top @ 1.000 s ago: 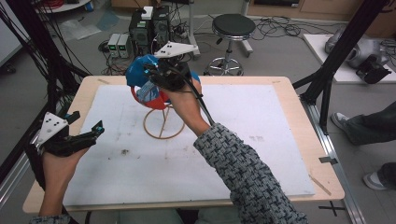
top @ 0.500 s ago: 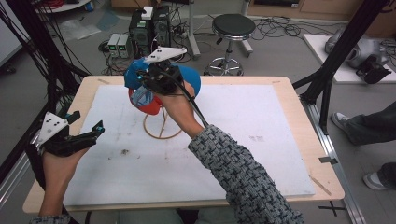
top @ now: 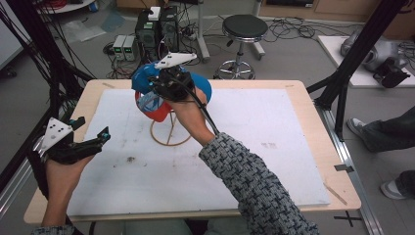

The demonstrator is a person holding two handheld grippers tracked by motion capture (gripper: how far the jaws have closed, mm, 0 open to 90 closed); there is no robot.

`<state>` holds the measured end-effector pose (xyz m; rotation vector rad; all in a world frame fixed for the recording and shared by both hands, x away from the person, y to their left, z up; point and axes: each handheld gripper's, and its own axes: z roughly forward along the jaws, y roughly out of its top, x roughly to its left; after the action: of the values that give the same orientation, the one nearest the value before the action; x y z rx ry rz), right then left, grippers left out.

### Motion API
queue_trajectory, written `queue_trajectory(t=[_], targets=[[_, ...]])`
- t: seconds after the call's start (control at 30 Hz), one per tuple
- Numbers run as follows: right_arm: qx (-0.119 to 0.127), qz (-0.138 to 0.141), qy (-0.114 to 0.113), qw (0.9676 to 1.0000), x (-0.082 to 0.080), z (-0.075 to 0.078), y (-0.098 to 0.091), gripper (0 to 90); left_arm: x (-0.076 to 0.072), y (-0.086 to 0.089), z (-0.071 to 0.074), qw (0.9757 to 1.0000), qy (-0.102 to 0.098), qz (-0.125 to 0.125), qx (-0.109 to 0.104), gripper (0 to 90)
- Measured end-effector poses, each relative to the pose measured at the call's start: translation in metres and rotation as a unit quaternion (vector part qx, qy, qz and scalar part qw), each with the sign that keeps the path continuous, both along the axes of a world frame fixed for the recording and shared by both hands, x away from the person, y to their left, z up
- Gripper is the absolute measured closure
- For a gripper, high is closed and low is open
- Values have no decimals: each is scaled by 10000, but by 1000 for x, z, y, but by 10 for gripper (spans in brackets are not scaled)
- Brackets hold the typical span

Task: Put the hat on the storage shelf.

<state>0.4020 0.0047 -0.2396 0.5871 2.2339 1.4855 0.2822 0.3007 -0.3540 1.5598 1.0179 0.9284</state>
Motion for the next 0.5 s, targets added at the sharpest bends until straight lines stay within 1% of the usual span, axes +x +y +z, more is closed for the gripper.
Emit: queue_trajectory(t=[0.3, 0.5], targets=[[-32, -12, 23, 10000, 0, -1, 1, 853, 0, 0, 1, 10000, -1, -14, 22, 172], [-67, 15, -2, 10000, -1, -2, 3, 813, 0, 0, 1, 10000, -4, -15, 20, 172]])
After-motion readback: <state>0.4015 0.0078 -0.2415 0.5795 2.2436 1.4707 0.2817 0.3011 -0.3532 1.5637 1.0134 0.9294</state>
